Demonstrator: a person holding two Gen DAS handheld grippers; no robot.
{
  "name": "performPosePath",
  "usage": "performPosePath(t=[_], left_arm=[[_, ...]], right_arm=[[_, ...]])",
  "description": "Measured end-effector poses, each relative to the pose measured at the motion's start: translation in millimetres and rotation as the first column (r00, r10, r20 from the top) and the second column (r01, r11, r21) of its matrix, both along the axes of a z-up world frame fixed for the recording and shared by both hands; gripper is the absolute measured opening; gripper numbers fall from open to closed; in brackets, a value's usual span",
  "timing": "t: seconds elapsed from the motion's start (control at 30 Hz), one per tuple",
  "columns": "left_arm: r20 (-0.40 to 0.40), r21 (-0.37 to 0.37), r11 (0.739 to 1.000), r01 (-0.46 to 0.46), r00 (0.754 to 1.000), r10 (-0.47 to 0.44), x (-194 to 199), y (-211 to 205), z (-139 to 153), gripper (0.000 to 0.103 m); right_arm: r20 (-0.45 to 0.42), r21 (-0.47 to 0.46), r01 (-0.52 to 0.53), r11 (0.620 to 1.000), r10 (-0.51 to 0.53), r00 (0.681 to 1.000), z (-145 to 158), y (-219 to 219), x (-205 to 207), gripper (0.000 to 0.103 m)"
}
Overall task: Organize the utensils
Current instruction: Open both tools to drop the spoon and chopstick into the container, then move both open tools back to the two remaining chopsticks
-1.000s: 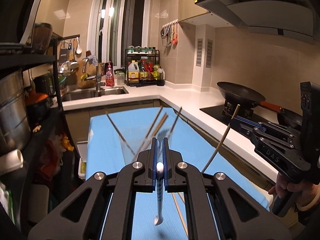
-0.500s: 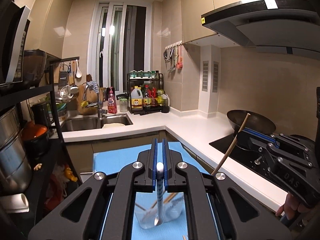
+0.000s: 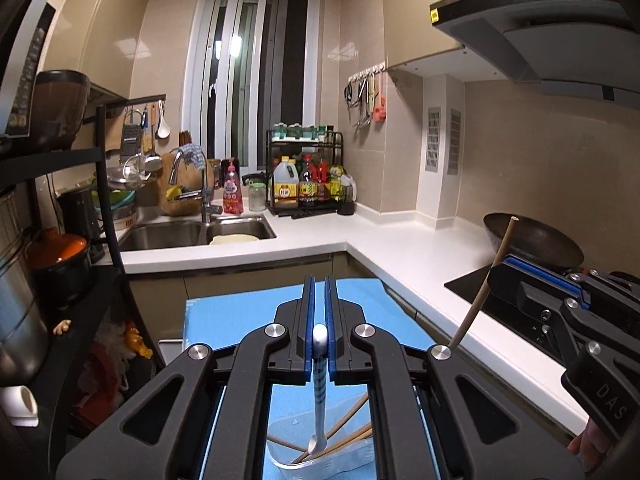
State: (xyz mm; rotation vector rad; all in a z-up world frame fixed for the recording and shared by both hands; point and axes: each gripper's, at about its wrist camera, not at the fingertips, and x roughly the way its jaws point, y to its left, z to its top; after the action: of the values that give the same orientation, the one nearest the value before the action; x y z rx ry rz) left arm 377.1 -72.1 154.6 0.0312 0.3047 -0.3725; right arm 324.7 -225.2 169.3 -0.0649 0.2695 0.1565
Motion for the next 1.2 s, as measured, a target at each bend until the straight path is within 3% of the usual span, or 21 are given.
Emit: performPosePath(t=[0.3,0.33,0.4,0.43,0.47,0.5,0.53,0.57,0.77,0.97,1.1,1.2], left_arm=[[-0.047,0.046,0.999,-0.027,0.998,0.029,11,0,-26,0.005],[-0.052,0.053,0.998,-0.029,0.998,0.032,11,0,-26,0.005],[-0.077,0.068,0.997,-0.028,0.997,0.033,13,2,-28,0.008],[-0.088,0.067,0.997,-0.031,0.995,0.036,14,4,-28,0.014],[-0.095,0.064,0.997,-0.041,0.994,0.047,13,7,-28,0.046],[-0.088,0.058,0.996,-0.063,0.994,0.068,11,9,-27,0.082],[-0.052,0.038,0.994,-0.105,0.993,0.106,4,15,-24,0.088],[-0.026,0.019,0.992,-0.122,0.992,0.123,-2,20,-21,0.089],[-0.045,0.009,0.986,-0.167,0.985,0.167,-18,37,-13,0.090],[-0.075,-0.015,0.982,-0.186,0.980,0.184,-50,51,-18,0.090],[-0.102,-0.016,0.980,-0.199,0.975,0.196,-89,58,-34,0.090],[-0.145,-0.028,0.981,-0.190,0.972,0.184,-119,60,-57,0.090]], right_arm=[[-0.075,0.002,0.012,1.000,-0.012,0.997,-35,-4,16,0.006],[-0.079,0.005,0.010,1.000,-0.010,0.997,-37,-4,17,0.009],[-0.089,0.007,0.014,1.000,-0.013,0.996,-41,-5,19,0.029],[-0.091,0.014,0.015,1.000,-0.014,0.996,-42,-6,20,0.050],[-0.089,0.023,0.019,1.000,-0.017,0.996,-44,-6,19,0.058],[-0.084,0.026,0.018,1.000,-0.015,0.996,-44,-6,17,0.058],[-0.080,0.017,0.015,1.000,-0.014,0.997,-44,-4,15,0.059],[-0.073,0.006,0.022,1.000,-0.021,0.997,-43,-3,13,0.063],[-0.006,-0.016,0.048,0.999,-0.048,0.999,-31,-3,-15,0.077],[0.003,-0.016,0.072,0.997,-0.072,0.997,-27,-8,-61,0.083],[-0.029,0.017,0.092,0.996,-0.091,0.995,-45,-17,-105,0.086],[-0.094,0.034,0.126,0.991,-0.123,0.988,-77,-25,-140,0.087]])
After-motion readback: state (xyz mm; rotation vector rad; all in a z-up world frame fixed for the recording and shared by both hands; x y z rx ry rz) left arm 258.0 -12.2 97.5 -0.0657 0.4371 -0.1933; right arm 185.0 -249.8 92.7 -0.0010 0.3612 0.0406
